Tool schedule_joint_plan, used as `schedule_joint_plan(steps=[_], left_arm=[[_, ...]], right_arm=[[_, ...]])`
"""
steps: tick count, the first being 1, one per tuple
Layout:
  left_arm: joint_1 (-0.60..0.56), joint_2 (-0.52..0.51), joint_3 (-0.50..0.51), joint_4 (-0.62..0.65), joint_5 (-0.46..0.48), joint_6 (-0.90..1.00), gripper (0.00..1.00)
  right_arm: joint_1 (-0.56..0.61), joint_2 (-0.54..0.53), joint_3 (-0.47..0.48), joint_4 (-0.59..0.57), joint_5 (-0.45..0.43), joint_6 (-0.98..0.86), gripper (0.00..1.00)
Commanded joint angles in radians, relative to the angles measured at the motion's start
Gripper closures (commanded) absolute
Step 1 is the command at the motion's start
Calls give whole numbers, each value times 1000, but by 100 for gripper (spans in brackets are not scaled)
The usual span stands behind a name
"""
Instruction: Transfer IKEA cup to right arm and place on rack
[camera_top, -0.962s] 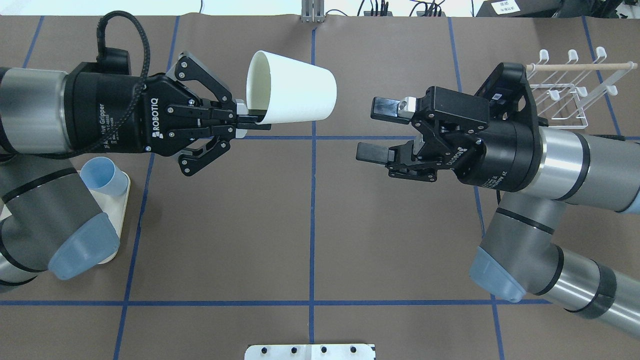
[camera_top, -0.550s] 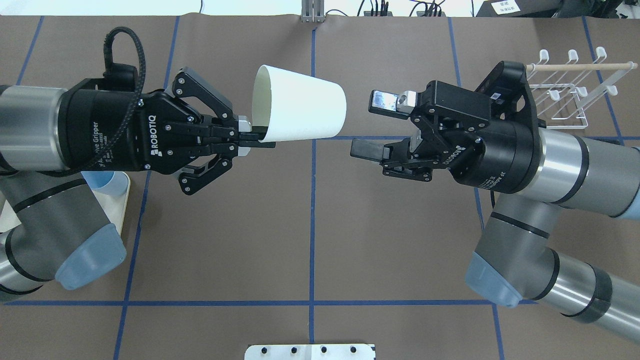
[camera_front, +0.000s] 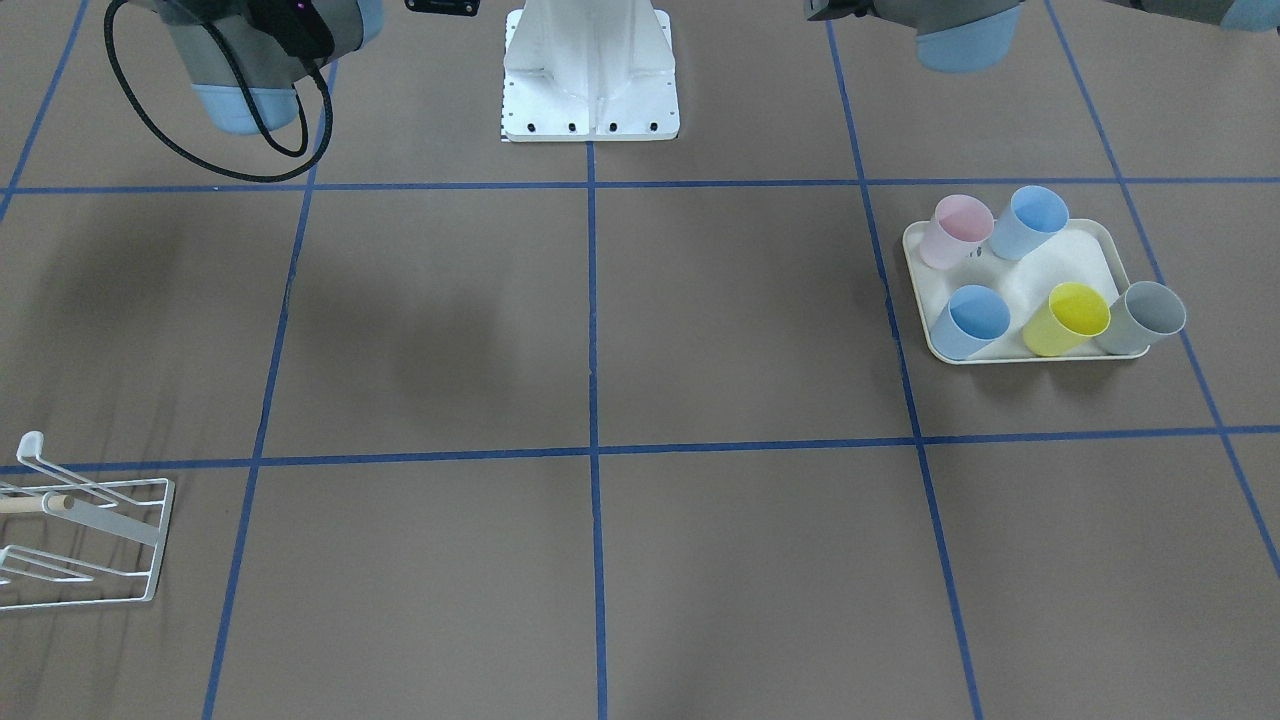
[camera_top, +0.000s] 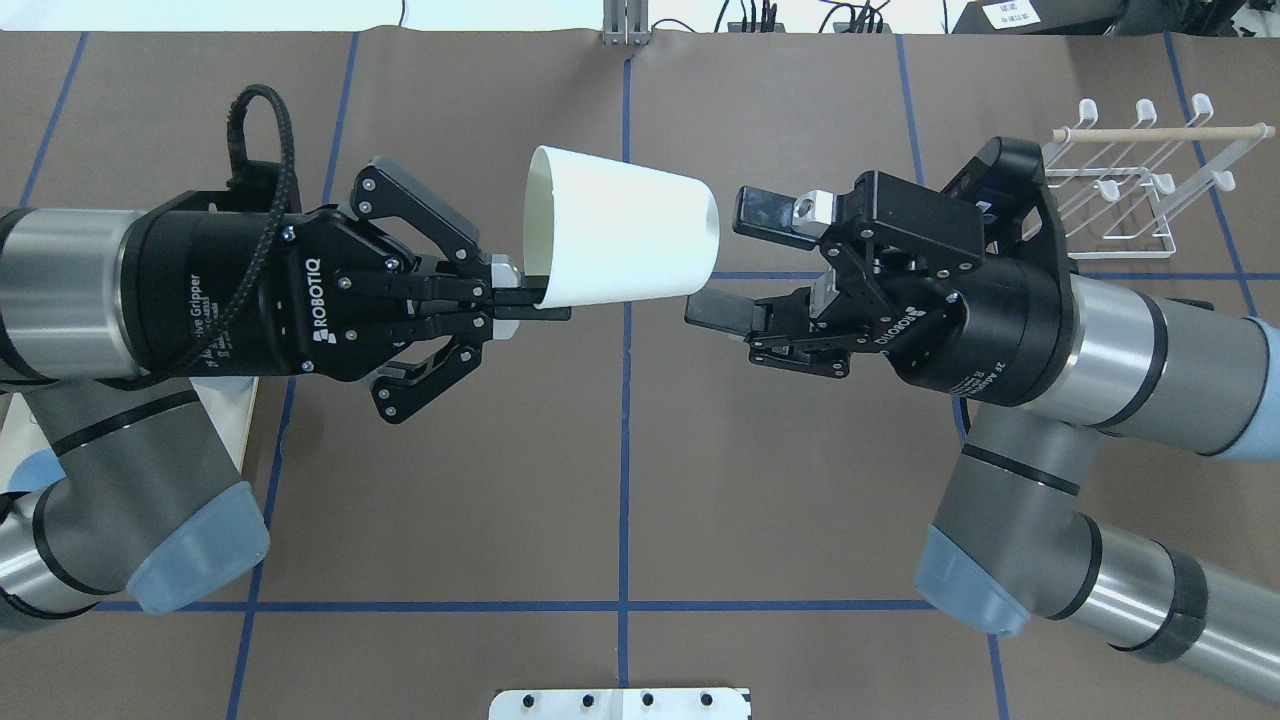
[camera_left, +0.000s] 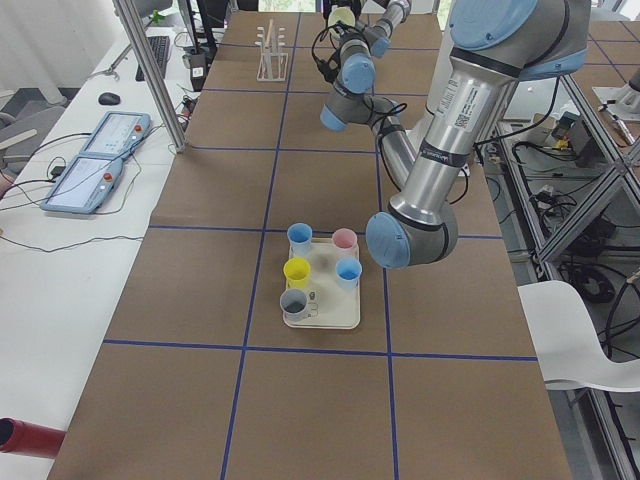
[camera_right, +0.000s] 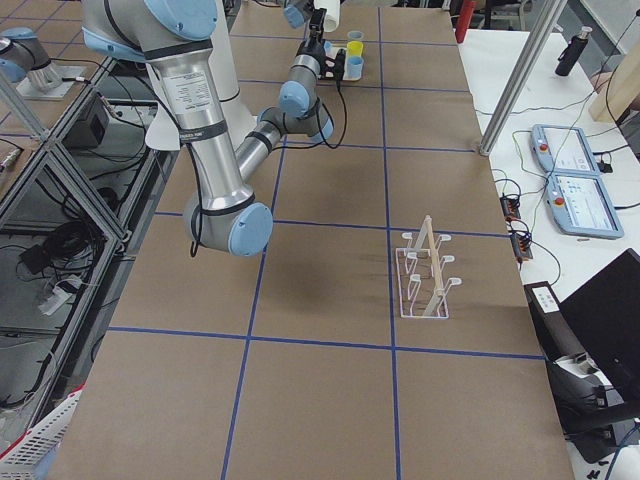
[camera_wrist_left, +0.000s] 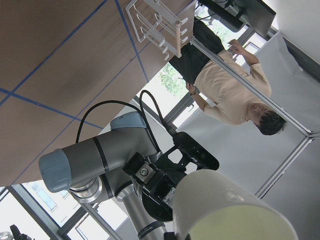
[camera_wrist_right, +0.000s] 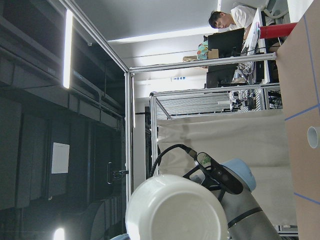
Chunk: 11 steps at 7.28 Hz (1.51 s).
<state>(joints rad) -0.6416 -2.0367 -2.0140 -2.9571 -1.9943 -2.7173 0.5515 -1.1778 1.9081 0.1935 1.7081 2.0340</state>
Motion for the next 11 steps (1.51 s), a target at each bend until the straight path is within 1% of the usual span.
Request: schedule_joint_plan(steps=[1,3,6,8,9,11], left_arm=[[13,-5,3,-2,3,-1,100],[36,-13,6,0,28,-1,100],[48,-14,6,0,29,-1,100],[49,-16,6,-2,29,1,100],[49,-16,6,0,29,1,100],[49,-22,8,0,34,2,100]], right_arm=[[-1,1,-4,0,-1,0,1],[-2,3,-4,0,-1,0,1],[-2,7,-4,0,-2,0,2],[-4,6,-4,1,-2,0,12],[-4,6,-4,1,-2,0,15],[-5,6,-4,1,-2,0,15]])
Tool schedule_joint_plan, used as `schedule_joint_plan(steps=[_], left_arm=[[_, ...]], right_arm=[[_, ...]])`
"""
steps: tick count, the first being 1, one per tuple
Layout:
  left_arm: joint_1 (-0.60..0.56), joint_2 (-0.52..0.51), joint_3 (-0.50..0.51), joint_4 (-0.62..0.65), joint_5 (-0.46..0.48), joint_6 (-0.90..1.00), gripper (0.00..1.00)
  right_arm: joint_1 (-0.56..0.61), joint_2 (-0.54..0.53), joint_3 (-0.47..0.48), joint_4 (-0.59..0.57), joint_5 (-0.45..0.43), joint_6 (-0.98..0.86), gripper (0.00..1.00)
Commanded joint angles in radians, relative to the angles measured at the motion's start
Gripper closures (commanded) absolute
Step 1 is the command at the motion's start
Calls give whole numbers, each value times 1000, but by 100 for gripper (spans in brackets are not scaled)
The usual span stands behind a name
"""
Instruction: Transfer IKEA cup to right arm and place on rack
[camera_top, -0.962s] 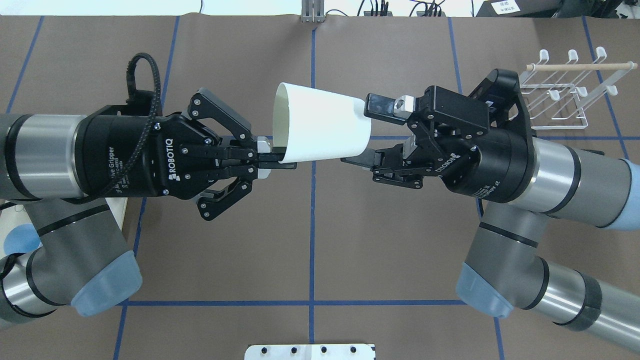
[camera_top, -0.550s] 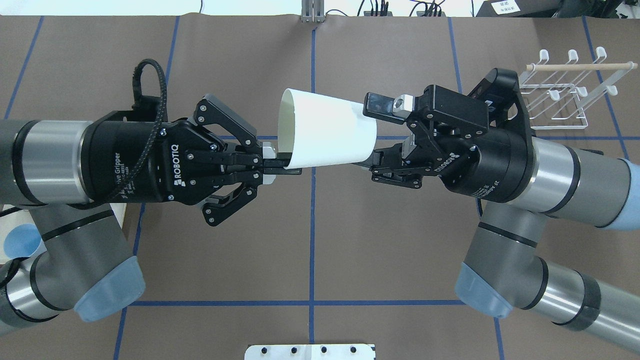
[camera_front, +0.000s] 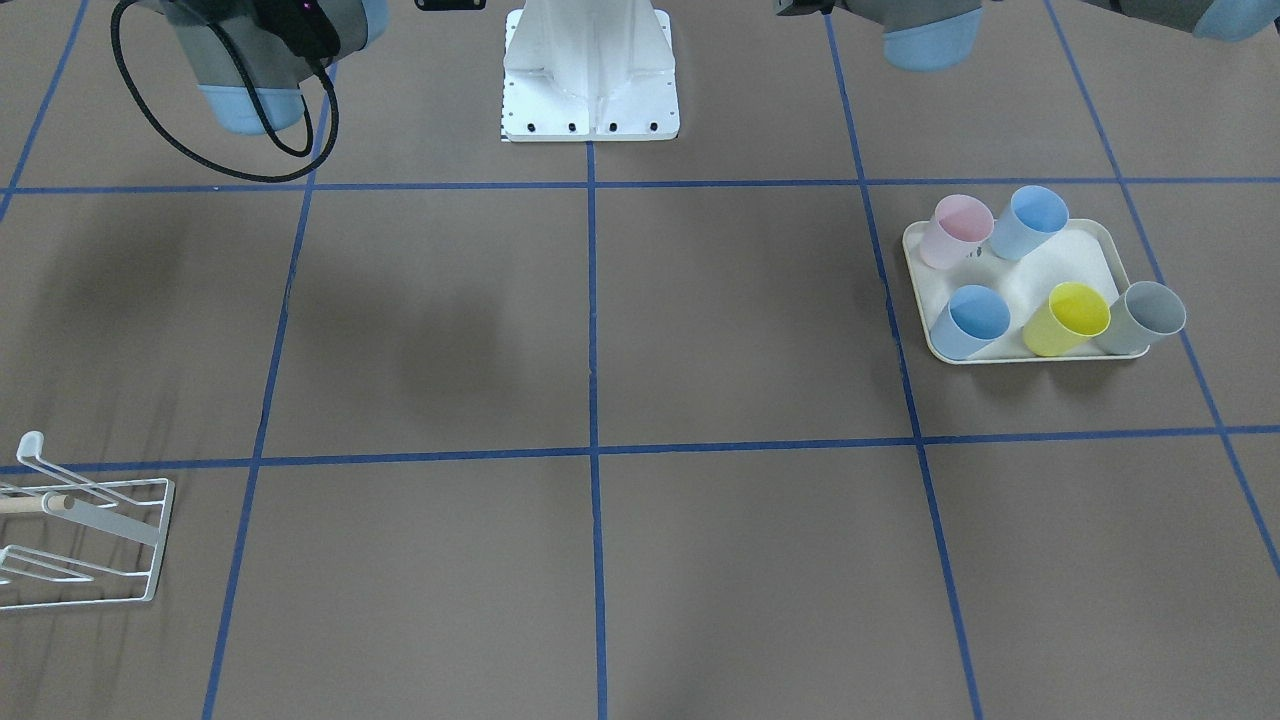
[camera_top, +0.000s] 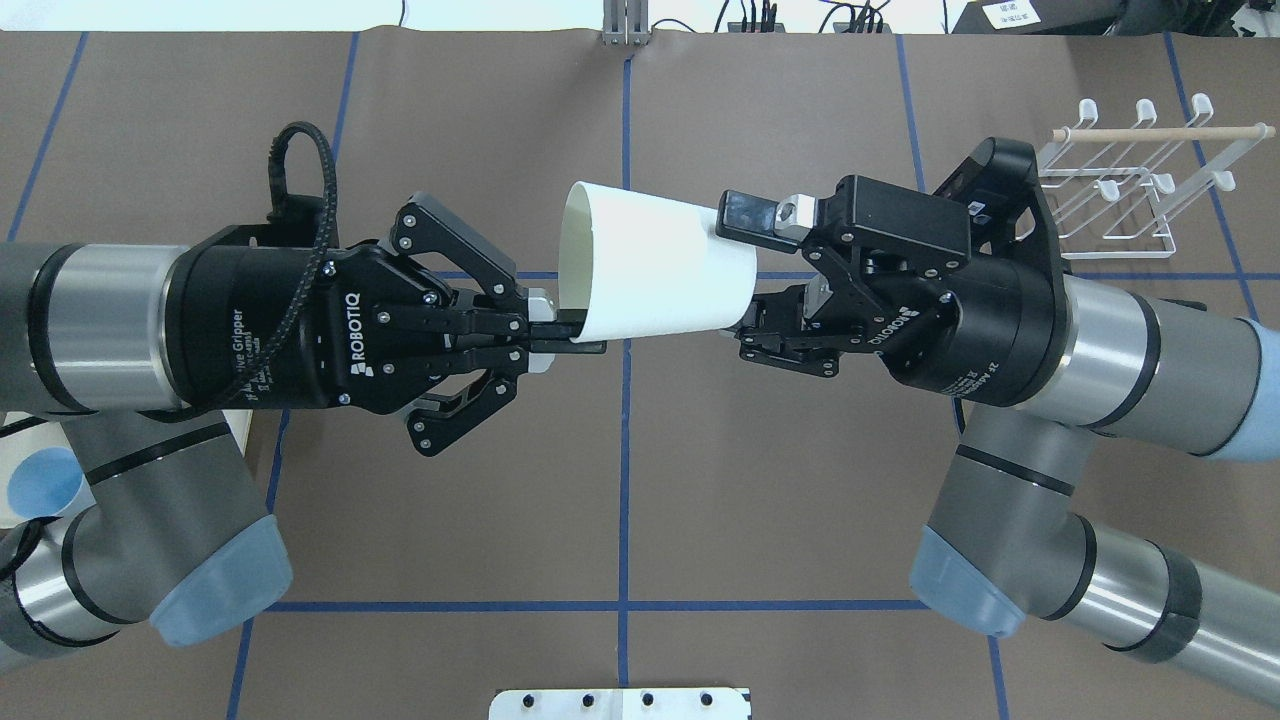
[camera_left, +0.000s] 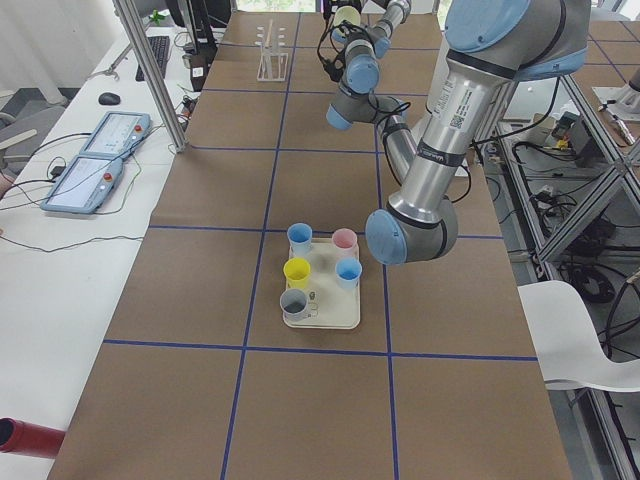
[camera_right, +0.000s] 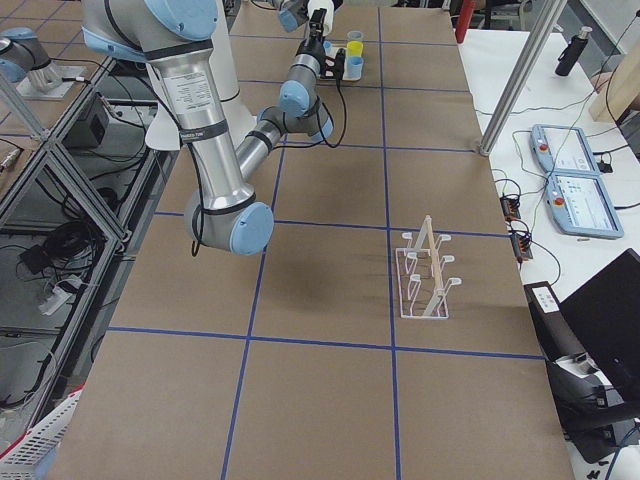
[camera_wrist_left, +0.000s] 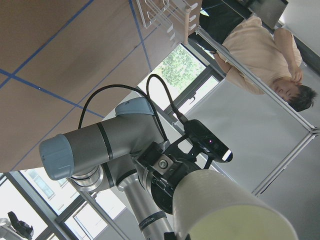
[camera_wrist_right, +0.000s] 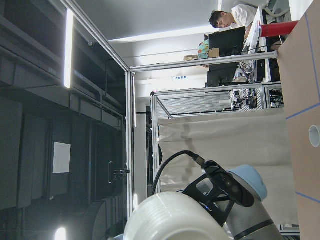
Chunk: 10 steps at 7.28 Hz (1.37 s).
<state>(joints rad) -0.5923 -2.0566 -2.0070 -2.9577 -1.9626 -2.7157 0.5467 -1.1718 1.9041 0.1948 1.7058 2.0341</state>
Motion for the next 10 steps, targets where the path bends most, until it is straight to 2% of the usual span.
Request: schedule_joint_plan(steps=[1,2,3,4,5,6,7,8,10], left_arm=[[0,-4,1,0,2,2,100],[0,-2,1,0,8,5,86],[0,-2,2,0,8,11,49],[0,-4,2,0,22,11,29],[0,-2,-1,-1,22,13,0],[-6,-2,-7,-3,22,14,0],[-21,3,-9,-3,42,16,0],[-26,19,-9,2,106,54,0],[-64,105,-9,34,114,199,0]], right_arm=[[-1,0,1,0,0,0,15],[-1,1,1,0,0,0,27],[-1,1,1,0,0,0,45],[-1,1,1,0,0,-2,63],[-1,1,3,0,0,0,74],[1,1,3,0,-2,-2,79],[2,-2,3,0,-29,-3,80],[9,-12,-8,-1,-37,-14,80],[47,-69,-104,-5,-35,-185,80]])
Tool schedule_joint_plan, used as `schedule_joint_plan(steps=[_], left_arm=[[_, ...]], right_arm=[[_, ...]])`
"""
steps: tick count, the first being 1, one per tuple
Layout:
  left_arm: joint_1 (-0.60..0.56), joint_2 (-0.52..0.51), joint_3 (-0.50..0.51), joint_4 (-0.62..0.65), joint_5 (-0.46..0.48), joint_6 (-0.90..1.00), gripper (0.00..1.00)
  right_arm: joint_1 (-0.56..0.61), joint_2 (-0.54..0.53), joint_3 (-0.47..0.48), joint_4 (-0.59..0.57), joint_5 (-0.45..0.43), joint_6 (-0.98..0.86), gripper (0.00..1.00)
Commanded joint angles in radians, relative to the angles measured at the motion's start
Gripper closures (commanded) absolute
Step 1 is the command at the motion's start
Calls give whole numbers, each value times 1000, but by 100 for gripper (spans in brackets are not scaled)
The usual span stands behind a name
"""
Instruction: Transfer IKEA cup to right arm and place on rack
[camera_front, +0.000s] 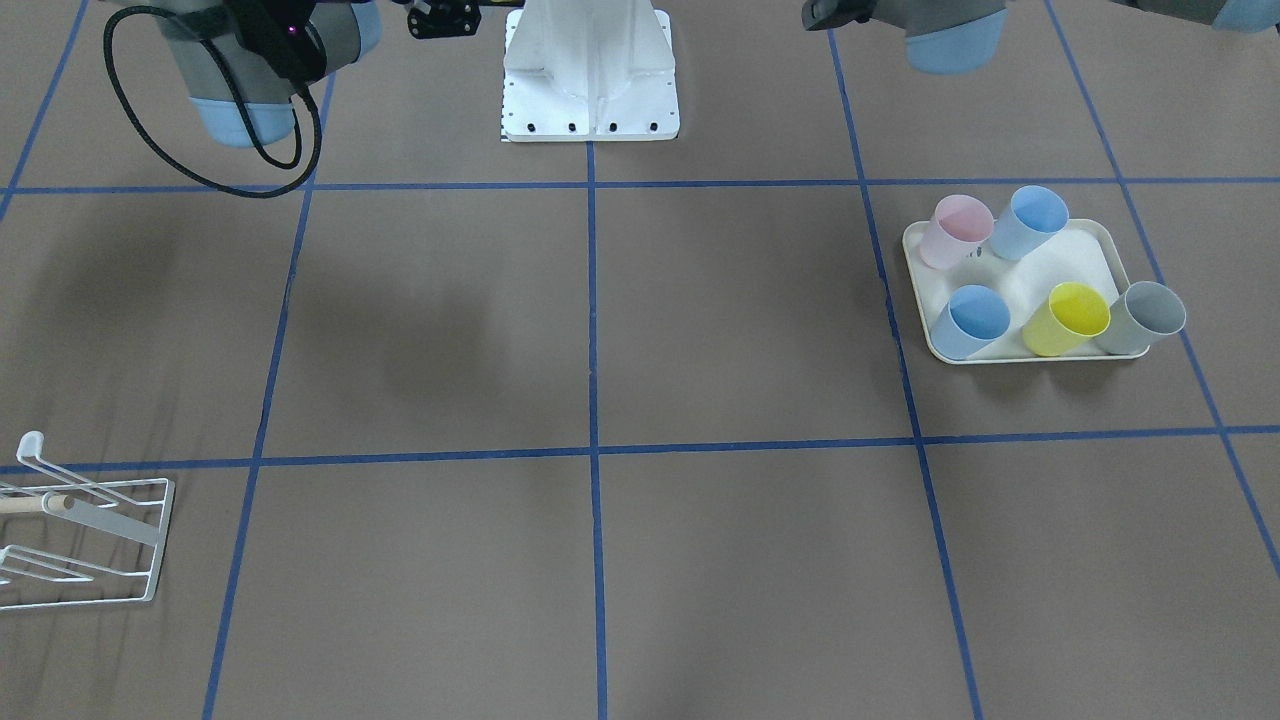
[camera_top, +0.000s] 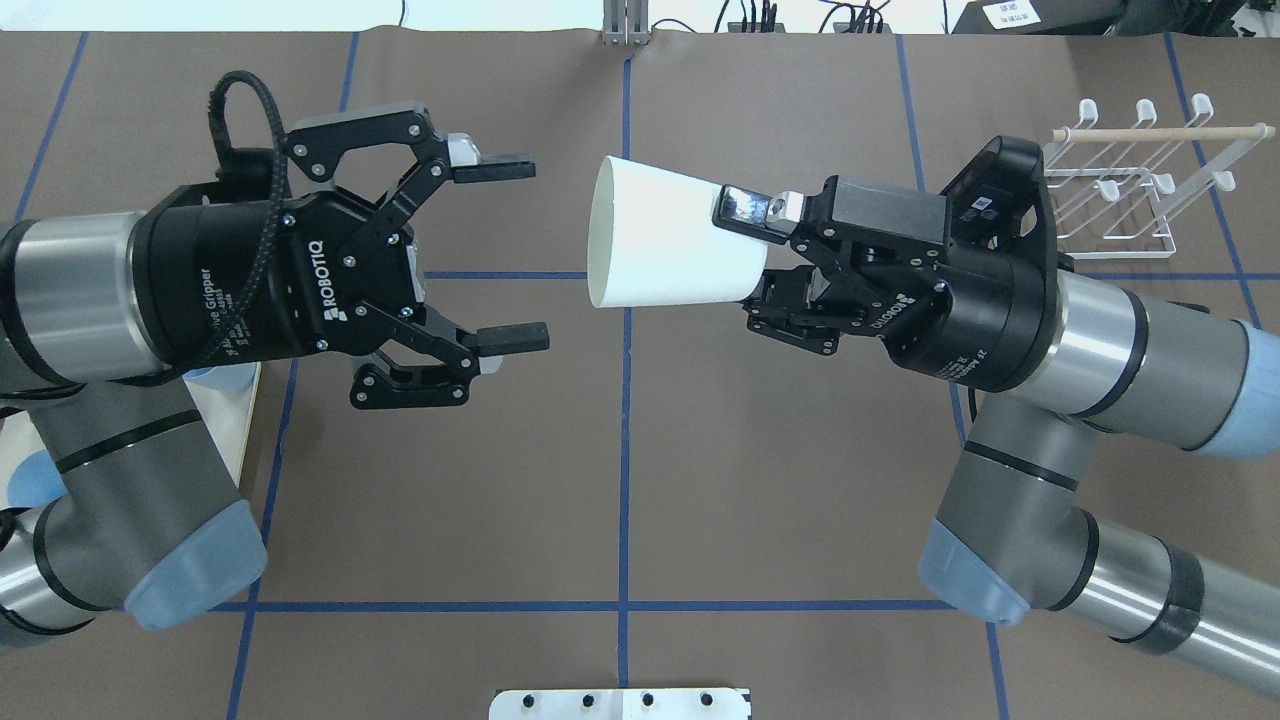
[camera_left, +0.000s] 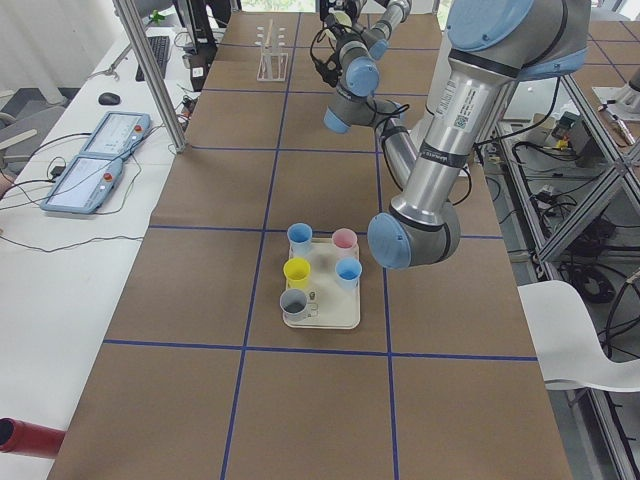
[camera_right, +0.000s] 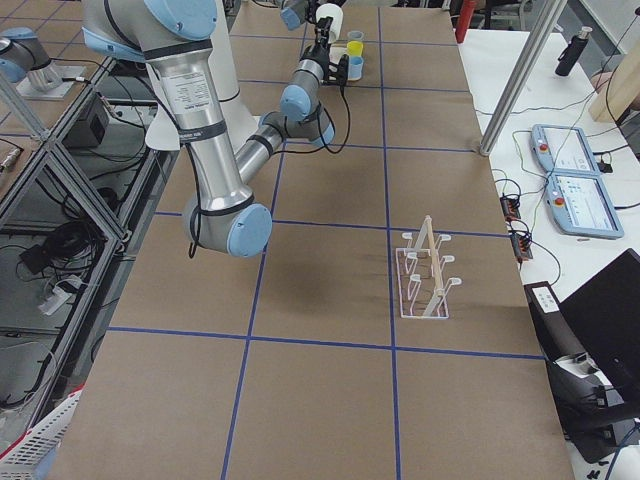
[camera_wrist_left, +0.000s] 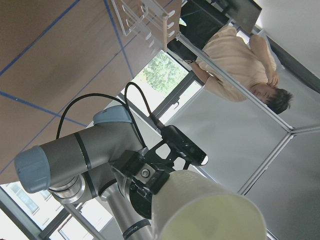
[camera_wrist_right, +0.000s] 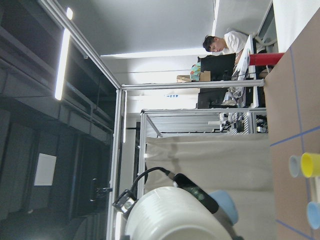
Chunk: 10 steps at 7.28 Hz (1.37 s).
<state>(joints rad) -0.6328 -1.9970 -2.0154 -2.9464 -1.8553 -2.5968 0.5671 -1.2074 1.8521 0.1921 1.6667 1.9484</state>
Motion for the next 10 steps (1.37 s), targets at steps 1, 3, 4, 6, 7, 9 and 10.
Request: schedule_joint_plan(steps=[1,3,4,6,7,9,10], left_arm=[[-51,119,4,44,-14,198,0],[-193,197,11,239,-198,506,0],[-274,199,11,391,-290,681,0],[-349,219,12,568,-331,890,0],[-349,219,18,593,-325,912,0],[-355,240,20,595,-323,920,0],[-355,241,24,595,-321,920,0]], right_arm=[[81,-46,-120,-9,63,-194,84],[333,-57,-271,-72,332,-232,89],[481,-57,-299,-176,537,-325,89],[630,-93,-289,-346,645,-472,88],[686,-124,-286,-402,653,-581,88],[836,-152,-268,-598,772,-843,88],[887,-190,-269,-653,798,-949,89]])
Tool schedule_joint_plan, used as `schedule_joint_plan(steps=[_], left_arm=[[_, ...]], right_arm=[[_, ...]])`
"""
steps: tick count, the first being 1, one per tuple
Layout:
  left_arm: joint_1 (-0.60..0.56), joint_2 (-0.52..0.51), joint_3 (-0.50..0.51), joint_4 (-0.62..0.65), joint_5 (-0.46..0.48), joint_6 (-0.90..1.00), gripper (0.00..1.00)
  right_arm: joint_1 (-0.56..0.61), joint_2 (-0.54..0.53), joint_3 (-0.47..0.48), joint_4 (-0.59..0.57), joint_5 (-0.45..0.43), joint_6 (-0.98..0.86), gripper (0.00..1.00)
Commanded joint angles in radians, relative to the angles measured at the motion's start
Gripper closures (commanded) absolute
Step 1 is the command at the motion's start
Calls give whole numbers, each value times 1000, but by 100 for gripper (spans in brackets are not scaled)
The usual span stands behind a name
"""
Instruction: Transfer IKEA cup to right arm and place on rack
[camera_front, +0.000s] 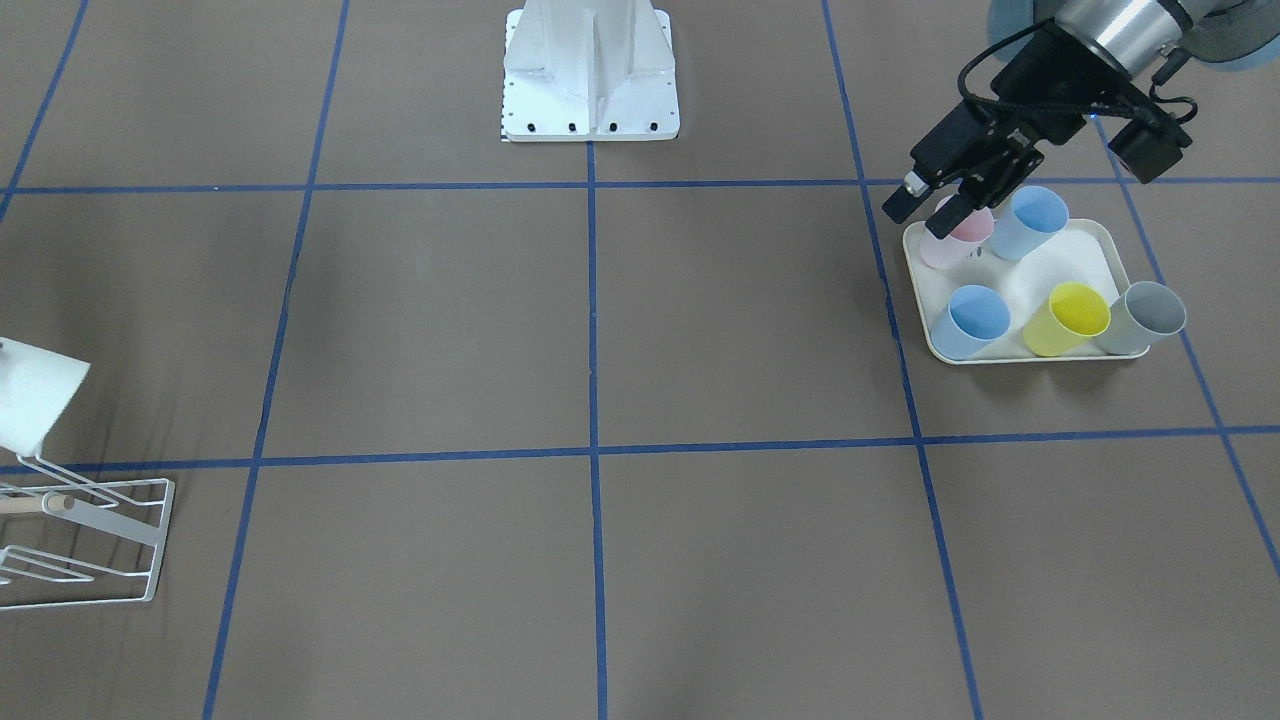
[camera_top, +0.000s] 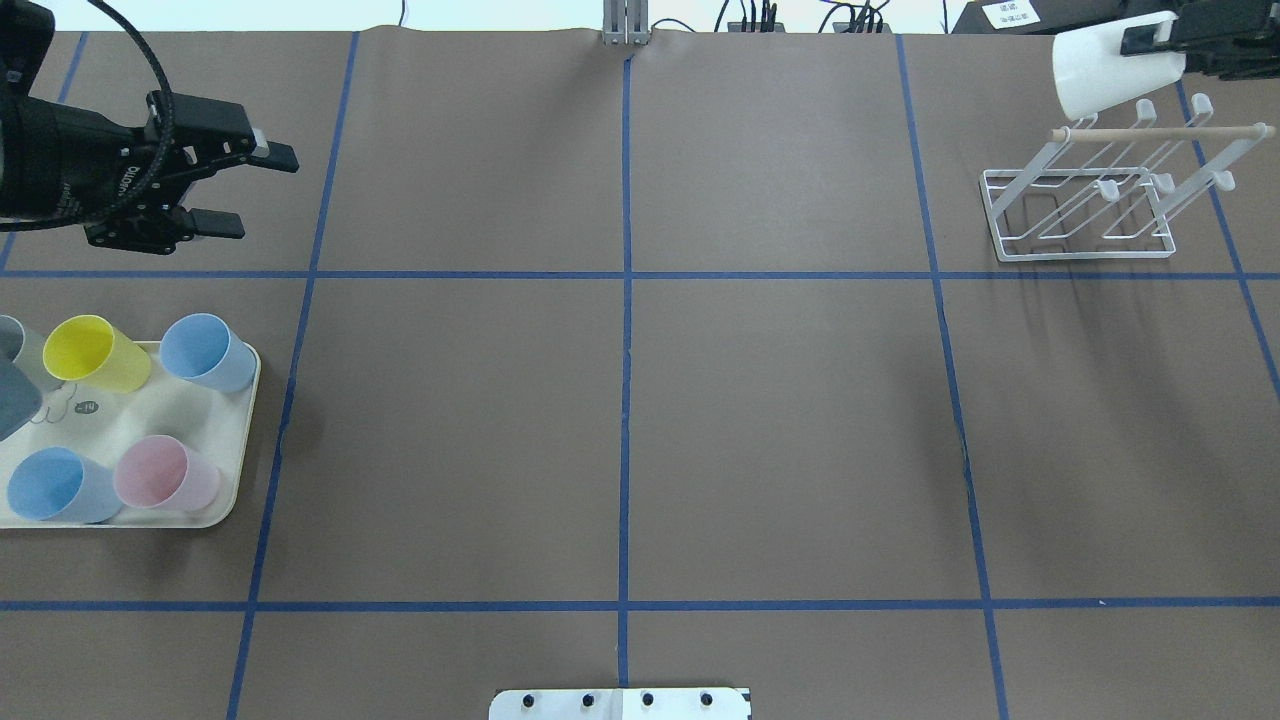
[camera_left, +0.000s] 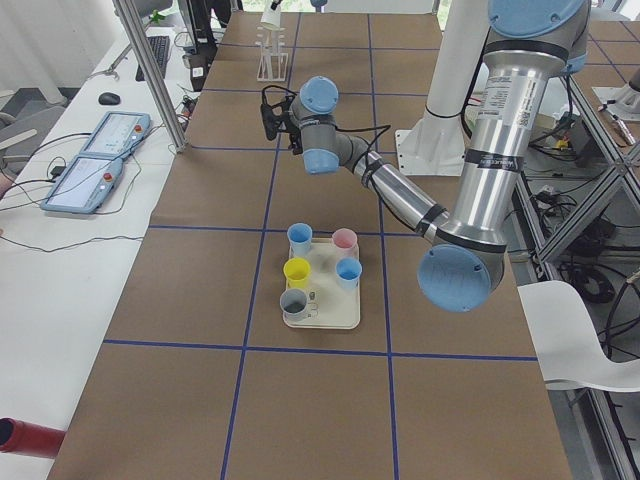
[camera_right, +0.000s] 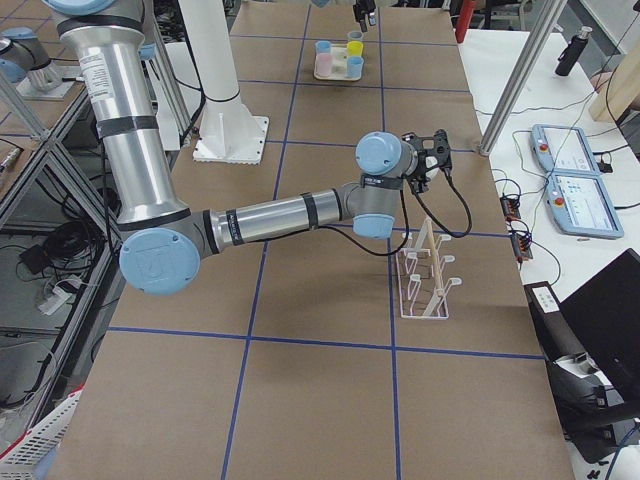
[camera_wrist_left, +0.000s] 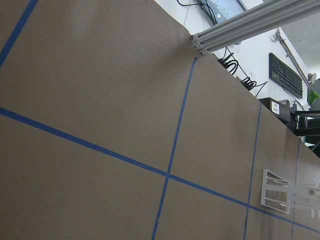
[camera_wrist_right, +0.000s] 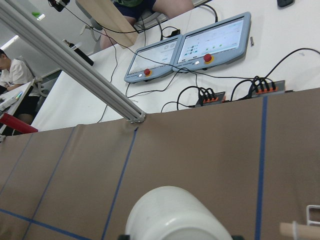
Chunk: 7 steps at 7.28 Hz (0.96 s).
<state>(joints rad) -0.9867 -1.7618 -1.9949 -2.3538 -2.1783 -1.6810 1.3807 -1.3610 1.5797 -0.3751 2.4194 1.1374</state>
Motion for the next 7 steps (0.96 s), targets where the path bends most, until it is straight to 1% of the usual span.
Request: schedule_joint_plan(steps=[1,2,3,4,5,6,7], left_arm=[[-15,7,16,2,3,15,0],[-39,31,27,2,0,99,0],[-47,51,33,10,2,177,0],[-64,71,36,18,5,193,0],[-84,105,45,27,3,295,0],[-120,126,35,89,-4,411,0],[-124,127,27,137,-5,456,0]], right_arm=[[113,-88,0,-152,52,-291,90],[154,-102,5,-259,72,-418,90],[167,-113,5,-340,72,-535,90],[176,-113,3,-444,58,-665,90],[193,-106,5,-600,40,-868,90],[201,-101,16,-755,26,-1039,90],[175,-101,20,-847,11,-1083,90]])
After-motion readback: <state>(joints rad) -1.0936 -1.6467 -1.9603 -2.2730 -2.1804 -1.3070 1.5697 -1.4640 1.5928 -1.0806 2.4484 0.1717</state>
